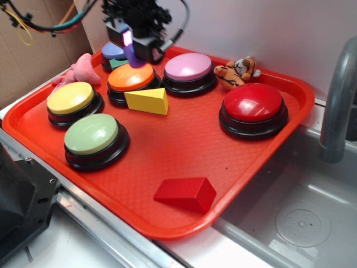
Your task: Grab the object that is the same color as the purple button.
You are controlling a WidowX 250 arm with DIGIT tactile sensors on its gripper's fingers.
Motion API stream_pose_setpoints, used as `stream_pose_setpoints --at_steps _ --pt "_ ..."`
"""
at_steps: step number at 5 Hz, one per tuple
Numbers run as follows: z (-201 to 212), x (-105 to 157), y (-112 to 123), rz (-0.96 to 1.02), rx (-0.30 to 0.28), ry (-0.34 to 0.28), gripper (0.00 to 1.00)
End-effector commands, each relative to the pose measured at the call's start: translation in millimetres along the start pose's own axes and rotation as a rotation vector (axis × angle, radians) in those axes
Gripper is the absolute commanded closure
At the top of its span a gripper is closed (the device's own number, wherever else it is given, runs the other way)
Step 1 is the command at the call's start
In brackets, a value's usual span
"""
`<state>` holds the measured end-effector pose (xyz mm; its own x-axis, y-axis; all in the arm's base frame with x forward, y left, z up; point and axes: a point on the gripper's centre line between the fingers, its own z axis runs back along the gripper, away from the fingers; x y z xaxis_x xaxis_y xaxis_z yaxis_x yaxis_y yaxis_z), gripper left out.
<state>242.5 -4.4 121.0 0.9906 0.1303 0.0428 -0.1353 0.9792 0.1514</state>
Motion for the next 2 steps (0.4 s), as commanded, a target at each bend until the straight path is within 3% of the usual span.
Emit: stream_pose_setpoints --at_steps 1,2 --pt "36.3 -9.2 41.0 0.147 0.019 -0.023 1.00" --pt "40.7 -13.7 39.8 0.123 0.018 -0.001 1.00"
